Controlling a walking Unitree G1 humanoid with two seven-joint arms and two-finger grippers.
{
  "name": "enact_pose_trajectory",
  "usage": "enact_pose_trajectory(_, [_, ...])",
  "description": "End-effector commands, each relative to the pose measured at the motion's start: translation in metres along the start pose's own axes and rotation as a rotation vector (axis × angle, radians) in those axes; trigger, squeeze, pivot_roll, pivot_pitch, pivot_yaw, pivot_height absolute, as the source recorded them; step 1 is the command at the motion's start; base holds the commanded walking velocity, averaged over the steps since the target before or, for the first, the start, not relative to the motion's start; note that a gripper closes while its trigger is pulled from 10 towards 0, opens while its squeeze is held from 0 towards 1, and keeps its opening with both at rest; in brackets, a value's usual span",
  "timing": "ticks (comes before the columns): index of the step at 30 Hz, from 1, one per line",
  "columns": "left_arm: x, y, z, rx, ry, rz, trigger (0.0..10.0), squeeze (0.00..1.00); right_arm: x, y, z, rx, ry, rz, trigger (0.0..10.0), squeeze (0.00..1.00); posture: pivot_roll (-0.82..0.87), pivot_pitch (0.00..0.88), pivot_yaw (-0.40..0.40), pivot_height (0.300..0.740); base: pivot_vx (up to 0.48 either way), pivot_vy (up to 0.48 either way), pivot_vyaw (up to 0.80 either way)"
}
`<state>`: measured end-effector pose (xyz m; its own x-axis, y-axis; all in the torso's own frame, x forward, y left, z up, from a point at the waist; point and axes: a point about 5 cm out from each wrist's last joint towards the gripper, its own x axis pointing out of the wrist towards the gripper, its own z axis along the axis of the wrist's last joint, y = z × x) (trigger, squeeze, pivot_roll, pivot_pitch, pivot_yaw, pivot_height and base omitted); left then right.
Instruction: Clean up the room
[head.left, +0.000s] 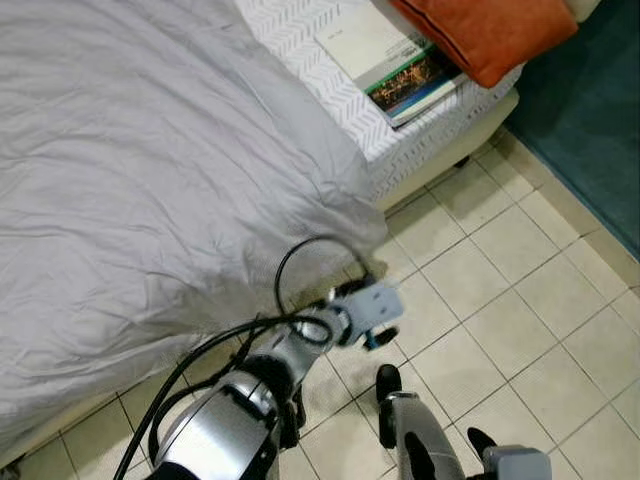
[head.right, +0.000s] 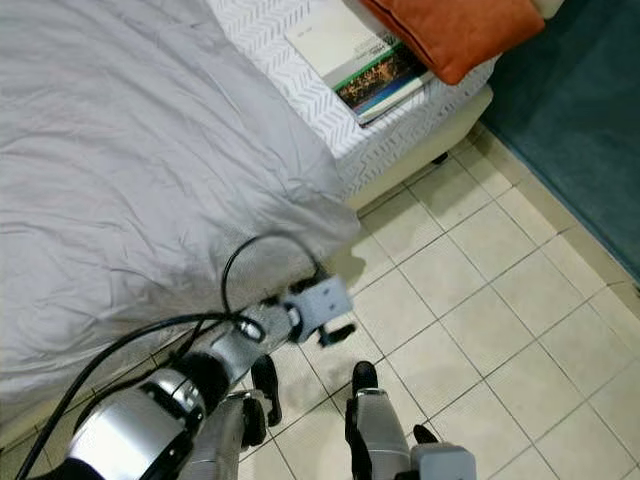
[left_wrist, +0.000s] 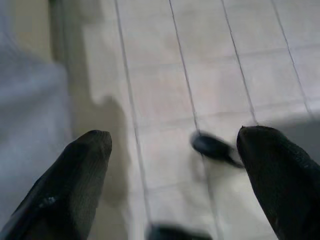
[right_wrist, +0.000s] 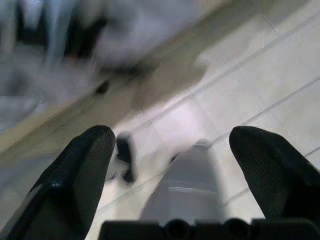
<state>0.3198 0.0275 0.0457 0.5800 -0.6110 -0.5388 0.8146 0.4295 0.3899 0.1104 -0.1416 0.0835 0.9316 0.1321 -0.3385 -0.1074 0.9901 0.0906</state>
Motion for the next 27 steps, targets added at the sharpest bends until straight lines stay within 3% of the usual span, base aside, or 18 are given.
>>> enact_pose_trajectory(1, [0.0216,-0.058,0.1582,0.142,-0.46,-0.154,10.0,1.0,-0.0084,-0.001,-0.0068,0.0,0.044,-0.018,10.0,0.0,-0.3,0.601,0.089,0.74,0.0,0.0,0.0])
enact_pose_trajectory(27, [0.0216,-0.058,0.1582,0.142,-0.46,-0.154,10.0,1.0,-0.0084,-0.001,-0.0068,0.0,0.044,-0.018,10.0,0.0,-0.3,0.601,0.089,0.74,0.0,0.0,0.0])
